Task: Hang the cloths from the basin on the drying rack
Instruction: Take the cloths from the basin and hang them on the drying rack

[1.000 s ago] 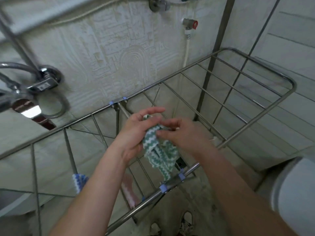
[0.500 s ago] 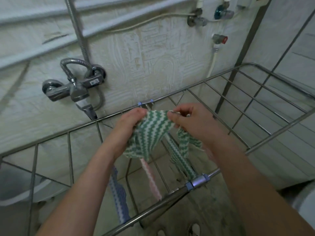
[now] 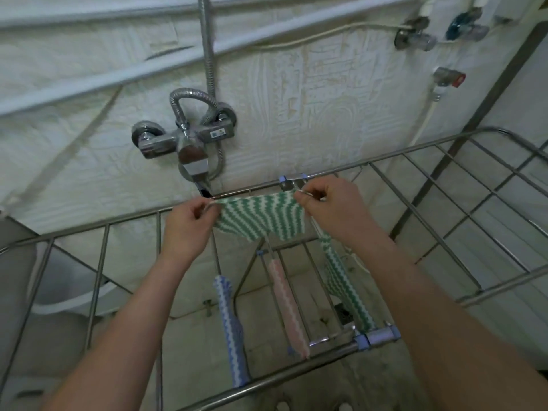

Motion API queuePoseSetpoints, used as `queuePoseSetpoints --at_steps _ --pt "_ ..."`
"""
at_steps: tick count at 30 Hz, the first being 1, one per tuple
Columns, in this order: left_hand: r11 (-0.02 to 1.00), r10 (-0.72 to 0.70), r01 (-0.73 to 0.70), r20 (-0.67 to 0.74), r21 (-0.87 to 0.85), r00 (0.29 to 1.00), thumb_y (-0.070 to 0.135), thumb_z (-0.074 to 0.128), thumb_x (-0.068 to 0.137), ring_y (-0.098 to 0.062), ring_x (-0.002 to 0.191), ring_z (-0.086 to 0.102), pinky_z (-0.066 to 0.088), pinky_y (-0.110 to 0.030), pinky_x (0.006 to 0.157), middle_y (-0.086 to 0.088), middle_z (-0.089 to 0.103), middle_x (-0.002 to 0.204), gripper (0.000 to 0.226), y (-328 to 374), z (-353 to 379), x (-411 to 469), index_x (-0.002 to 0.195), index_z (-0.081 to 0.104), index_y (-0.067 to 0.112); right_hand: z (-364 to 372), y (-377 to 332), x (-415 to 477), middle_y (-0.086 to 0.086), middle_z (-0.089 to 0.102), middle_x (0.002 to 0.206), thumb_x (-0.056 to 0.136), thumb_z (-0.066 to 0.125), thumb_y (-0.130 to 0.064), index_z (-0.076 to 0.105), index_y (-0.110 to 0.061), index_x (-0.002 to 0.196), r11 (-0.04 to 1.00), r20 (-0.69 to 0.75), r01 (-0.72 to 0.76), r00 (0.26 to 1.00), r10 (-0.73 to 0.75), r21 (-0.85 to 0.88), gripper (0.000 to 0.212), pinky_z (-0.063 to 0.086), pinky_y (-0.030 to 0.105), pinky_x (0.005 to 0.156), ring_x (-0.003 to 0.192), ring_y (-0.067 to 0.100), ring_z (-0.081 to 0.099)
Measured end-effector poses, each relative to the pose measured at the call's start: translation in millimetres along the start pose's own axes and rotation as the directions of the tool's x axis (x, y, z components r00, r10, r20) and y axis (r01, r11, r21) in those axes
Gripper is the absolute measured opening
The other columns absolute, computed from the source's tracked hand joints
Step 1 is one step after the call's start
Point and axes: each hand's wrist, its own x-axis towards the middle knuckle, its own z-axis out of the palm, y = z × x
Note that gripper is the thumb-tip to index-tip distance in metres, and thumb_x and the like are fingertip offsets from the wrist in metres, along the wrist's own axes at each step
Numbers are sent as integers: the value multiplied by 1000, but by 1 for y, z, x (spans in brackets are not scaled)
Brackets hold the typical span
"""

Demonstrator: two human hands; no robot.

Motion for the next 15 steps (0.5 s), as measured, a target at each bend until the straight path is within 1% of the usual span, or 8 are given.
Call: queuePoseSetpoints --at_steps 2,4,6,8,10,12,14,15 --pt "998 -53 52 -33 -29 998 16 62 89 2 50 44 35 -27 57 1 54 59 17 -7 -3 2 73 65 12 3 -1 6 -7 55 54 92 61 -30 58 -24 60 1000 14 -2 1000 2 7 32 35 13 55 51 -1 49" --pt "977 -115 116 20 -180 993 17 61 91 -6 50 40 32 -24 51 -6 49 62 19 -10 -6 0 74 65 9 0 -4 9 5 60 60 92 61 -30 65 -12 67 996 7 -32 999 31 89 31 40 23 59 50 3 46" --pt "880 -192 229 130 -417 973 18 58 93 -11 50 34 27 -19 43 -8 43 63 23 -10 -11 -2 71 62 19 -5 -7 15 16 52 64 92 61 -30 66 0 78 974 16 -86 996 84 211 33 38 27 60 52 9 41" --pt "773 -196 296 233 -561 952 16 53 96 -9 46 29 20 -19 40 0 45 58 27 -7 -13 -2 70 61 20 -9 -8 21 5 38 61 93 59 -31 54 1 73 935 44 -139 990 132 325 37 37 27 59 51 9 36" --pt "755 -200 329 279 -568 939 17 50 97 -8 40 34 22 -17 37 3 52 55 25 -5 -9 0 75 60 14 -7 -5 32 -3 33 56 95 55 -31 43 -9 67 905 89 -225 974 206 362 38 38 22 53 44 7 35" --pt "768 -273 392 295 -506 916 21 51 97 -10 39 51 35 -18 35 0 63 60 21 -6 3 4 82 61 11 5 6 43 -5 32 52 98 50 -30 38 -12 67 887 164 -335 941 297 318 38 37 18 43 35 4 38" --pt "750 -378 483 306 -452 874 22 51 97 -13 47 64 50 -20 42 -3 71 68 18 -13 21 11 89 62 11 26 24 55 -1 35 52 99 48 -30 37 -12 68 876 237 -431 894 381 217 37 34 21 43 37 6 43" --pt "737 -420 516 302 -436 856 21 51 98 -14 50 66 54 -22 47 -7 71 71 18 -18 31 14 90 62 10 37 33 58 1 39 54 99 47 -29 38 -12 68 865 253 -470 871 421 178 36 33 22 44 40 9 44"
